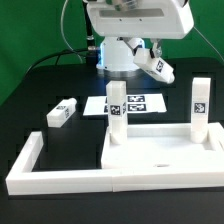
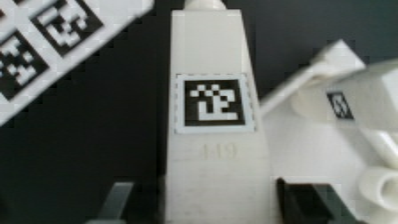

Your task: Assemble desk

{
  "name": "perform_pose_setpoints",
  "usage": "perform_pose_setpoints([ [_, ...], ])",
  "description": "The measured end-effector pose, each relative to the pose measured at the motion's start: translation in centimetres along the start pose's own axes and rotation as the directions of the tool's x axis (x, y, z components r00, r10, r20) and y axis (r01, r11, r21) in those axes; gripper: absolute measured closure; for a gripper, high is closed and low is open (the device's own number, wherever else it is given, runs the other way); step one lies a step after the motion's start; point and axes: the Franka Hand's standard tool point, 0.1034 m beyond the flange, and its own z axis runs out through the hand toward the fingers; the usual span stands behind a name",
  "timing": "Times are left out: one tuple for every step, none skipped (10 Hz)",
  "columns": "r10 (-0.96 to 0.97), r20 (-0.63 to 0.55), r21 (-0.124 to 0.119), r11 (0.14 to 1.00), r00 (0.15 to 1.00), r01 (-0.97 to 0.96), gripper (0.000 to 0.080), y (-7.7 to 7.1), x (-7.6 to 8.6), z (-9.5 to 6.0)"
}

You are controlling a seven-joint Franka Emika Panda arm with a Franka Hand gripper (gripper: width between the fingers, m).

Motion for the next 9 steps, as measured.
perform_pose_setpoints([
  [-0.037, -0.066, -0.007, 0.999, 0.997, 0.037, 0.0512, -0.4, 0.9, -0.3],
  [-0.086, -0.178, -0.013, 0.996, 0.980, 0.085, 0.0512, -1.3, 2.8, -1.4],
  [-0.124, -0.263, -0.013, 0.992, 0.957, 0.125, 0.0512, -2.8, 3.8, -2.4],
  [-0.183, -0.376, -0.012, 0.981, 0.908, 0.193, 0.0512, -4.7, 4.4, -3.4],
  [-0.236, -0.429, -0.035, 0.969, 0.872, 0.245, 0.0512, -5.5, 3.8, -3.6],
  [-0.206, -0.463, 0.002, 0.973, 0.862, 0.233, 0.0512, -5.9, 3.5, -3.4],
  [-0.188, -0.512, 0.037, 0.970, 0.838, 0.240, 0.0511, -6.7, 3.0, -3.1],
  [-0.174, -0.541, 0.068, 0.966, 0.823, 0.250, 0.0511, -7.3, 2.3, -2.7],
  [-0.174, -0.558, 0.087, 0.960, 0.811, 0.266, 0.0511, -8.3, 1.8, -2.3],
])
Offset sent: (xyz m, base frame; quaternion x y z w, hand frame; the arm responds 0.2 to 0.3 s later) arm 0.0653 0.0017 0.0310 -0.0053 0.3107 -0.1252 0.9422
